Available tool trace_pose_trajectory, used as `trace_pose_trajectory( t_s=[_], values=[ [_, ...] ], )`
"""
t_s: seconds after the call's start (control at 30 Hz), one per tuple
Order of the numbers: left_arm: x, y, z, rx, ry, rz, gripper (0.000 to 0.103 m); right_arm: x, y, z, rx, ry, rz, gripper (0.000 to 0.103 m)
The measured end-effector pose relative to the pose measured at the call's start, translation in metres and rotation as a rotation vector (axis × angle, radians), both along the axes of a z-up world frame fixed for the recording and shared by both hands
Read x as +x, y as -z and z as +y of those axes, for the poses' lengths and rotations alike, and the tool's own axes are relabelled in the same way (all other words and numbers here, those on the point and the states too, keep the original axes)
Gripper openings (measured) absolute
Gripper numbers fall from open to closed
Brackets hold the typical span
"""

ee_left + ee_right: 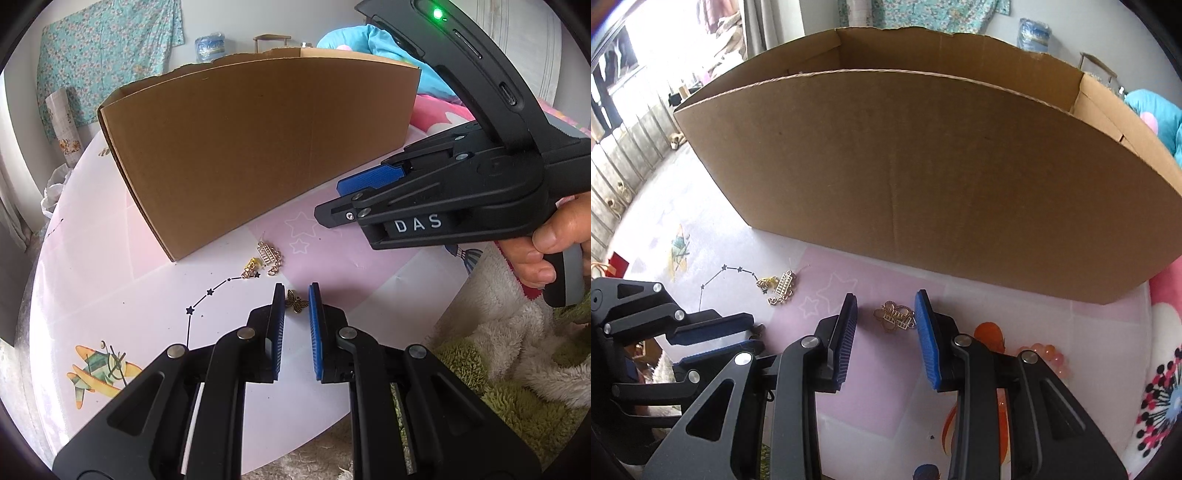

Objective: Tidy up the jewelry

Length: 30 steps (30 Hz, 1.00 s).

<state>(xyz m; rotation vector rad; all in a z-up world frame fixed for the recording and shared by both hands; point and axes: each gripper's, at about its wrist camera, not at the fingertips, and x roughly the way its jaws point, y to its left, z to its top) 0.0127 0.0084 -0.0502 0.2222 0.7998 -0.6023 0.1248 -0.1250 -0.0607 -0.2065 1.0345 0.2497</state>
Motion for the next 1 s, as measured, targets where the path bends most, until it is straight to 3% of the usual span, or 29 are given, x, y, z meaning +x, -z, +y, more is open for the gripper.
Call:
trace_pose_trajectory(
  t_s=[0.37,1.0],
  values=[
    [0.000,0.000,-0.002,-0.003,-0.001,0.001,0.012,-0.004,0.004,0.014,-0.010,-0.007,0.000,0.032],
    [-0.002,0.001,-0.003,-0.003,-0.002,-0.001,0.012,-0.009,0.005,0.012,0.003,-0.019,-0.007,0.020]
  ],
)
